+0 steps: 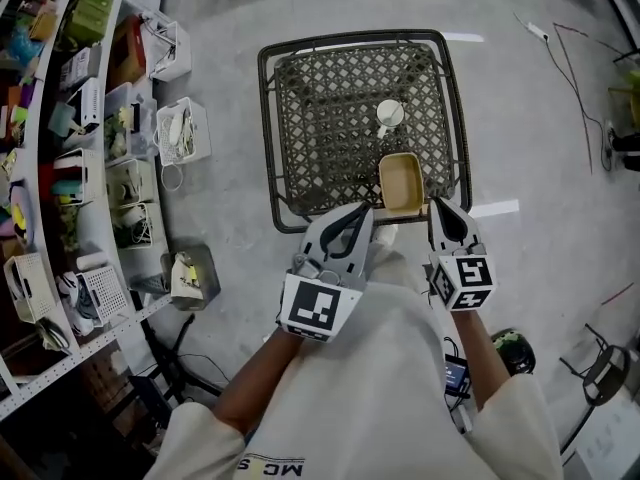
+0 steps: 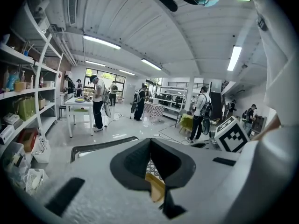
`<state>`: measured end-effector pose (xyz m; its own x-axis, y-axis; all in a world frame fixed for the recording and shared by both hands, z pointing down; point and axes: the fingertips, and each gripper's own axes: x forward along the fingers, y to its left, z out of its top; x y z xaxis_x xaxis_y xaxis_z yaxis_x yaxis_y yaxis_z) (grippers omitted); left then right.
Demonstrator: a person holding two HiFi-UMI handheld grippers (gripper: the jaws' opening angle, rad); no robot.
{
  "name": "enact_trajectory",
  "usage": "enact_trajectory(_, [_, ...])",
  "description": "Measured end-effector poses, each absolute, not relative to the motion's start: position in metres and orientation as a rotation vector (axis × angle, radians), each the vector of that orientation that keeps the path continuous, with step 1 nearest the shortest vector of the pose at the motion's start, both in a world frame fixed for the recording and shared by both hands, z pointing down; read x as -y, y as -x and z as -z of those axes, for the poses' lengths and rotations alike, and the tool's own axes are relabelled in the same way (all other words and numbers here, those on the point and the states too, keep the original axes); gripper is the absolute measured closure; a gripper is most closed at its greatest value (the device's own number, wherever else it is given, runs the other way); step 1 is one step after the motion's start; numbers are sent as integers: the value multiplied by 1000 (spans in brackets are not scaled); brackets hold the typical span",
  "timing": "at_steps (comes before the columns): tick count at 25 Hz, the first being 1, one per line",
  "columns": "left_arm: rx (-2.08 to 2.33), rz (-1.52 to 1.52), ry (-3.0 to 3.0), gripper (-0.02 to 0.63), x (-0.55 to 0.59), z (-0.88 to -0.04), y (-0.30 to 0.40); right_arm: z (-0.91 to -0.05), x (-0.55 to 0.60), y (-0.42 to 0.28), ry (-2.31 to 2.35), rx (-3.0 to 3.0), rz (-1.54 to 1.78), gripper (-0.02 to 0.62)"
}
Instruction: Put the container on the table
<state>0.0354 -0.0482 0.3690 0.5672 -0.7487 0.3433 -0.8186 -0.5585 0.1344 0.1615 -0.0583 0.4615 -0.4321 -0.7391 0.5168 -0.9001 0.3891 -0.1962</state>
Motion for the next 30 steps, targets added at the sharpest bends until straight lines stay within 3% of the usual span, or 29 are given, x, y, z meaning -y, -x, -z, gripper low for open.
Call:
enact_trajectory(14, [1275,-310,-2591,583,50,-344,-37,-343,47,-169,-1568,2490,-460,577])
enact_trajectory(30, [1304,-248,-2616,583,56,-323,-34,-309,48,-150,-1497,2576,-306,578])
